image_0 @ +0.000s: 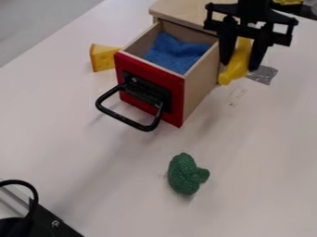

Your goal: Remove the yellow banana from the drawer

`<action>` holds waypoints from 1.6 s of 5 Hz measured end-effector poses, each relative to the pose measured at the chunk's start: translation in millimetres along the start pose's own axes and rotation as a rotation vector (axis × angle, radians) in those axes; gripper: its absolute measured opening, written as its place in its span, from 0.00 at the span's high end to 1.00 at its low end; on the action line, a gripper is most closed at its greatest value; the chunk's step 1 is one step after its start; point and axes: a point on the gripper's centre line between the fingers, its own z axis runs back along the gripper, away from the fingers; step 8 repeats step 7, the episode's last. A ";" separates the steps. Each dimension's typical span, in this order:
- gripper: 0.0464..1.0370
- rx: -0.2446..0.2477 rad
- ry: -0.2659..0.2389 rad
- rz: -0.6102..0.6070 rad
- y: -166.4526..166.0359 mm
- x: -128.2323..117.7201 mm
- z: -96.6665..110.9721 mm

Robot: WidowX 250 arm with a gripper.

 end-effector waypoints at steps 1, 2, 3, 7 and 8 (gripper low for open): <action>0.56 0.021 0.013 -0.045 -8.3 -11.0 -12.8; 0.56 0.049 0.035 -0.054 -6.1 -18.3 -32.3; 0.56 0.082 0.058 -0.056 0.2 -23.6 -53.7; 0.50 0.114 0.094 -0.046 9.9 -38.6 -77.1; 0.50 0.114 0.094 -0.046 9.9 -38.6 -77.1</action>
